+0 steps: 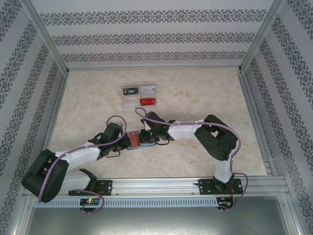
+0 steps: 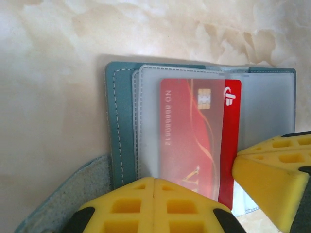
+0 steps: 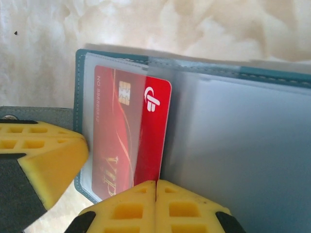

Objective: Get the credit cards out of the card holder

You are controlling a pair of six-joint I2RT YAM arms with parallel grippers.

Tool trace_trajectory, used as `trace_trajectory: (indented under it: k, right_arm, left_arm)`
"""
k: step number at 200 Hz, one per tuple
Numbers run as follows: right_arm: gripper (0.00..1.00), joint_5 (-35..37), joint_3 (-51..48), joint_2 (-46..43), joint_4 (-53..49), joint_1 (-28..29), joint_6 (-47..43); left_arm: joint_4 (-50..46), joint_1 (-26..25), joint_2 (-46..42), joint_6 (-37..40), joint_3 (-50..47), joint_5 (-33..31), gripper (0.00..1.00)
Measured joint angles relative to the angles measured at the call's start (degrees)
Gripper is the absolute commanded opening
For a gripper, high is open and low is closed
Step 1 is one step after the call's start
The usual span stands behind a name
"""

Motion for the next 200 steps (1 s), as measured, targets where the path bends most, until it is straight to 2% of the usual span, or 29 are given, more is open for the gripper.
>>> trace_trajectory:
  k: [92, 102, 130, 200]
  right_arm:
    - [0.0, 0.6, -5.7, -6.1, -0.7, -2.9, -0.5]
    - [0.08, 0.6, -6.1, -7.1, -0.7, -3.1, -0.8]
    - [0.17, 0.4, -6.1, -7.9, -0.4, -3.1, -2.1]
    - [0.2, -0.4, 0.6, -2.6, -1.1, -1.3, -3.1]
  left_arm:
    - [-0.1, 0.0, 0.0, 0.0, 0.0, -0.2, 0.0]
    - [-0.3, 0.0, -0.2, 0.0, 0.0, -0.2, 0.0]
    - [-0.9, 0.0, -0.4, 0.0, 0.0, -0.2, 0.0]
    - [-1.1, 0.0, -0.4, 0.0, 0.2, -0.2, 0.0]
